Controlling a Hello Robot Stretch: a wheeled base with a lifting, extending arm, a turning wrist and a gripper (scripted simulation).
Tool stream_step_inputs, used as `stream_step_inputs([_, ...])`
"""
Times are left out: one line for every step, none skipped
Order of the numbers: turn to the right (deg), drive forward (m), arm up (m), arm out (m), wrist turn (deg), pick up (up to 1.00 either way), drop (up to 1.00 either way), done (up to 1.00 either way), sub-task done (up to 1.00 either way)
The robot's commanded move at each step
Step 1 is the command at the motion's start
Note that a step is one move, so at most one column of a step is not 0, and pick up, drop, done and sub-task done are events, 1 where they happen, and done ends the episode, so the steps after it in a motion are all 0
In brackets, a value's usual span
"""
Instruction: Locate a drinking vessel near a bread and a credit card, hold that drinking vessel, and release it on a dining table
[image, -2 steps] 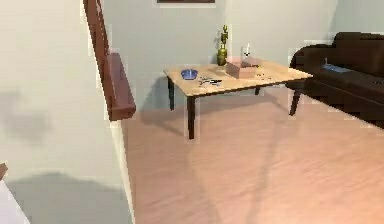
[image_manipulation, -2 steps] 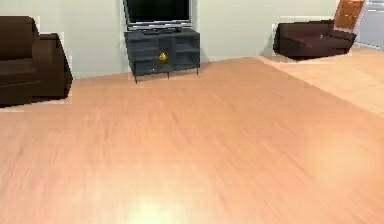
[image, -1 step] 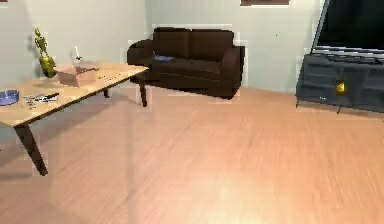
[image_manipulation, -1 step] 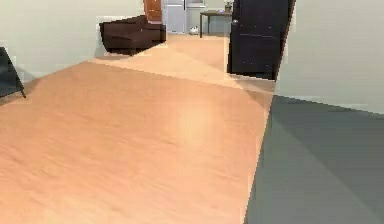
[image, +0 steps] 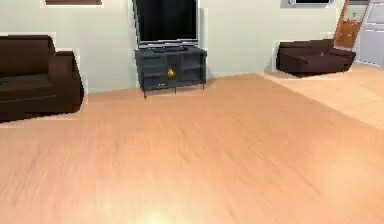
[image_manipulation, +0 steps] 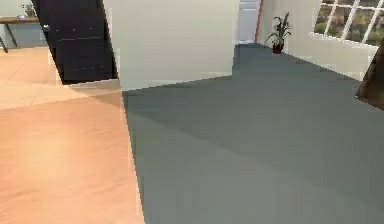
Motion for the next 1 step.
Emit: stream_step_inputs([45.0, 0.00, 0.00, 0.00, 0.0, 0.00, 0.00, 0.00, 0.00])
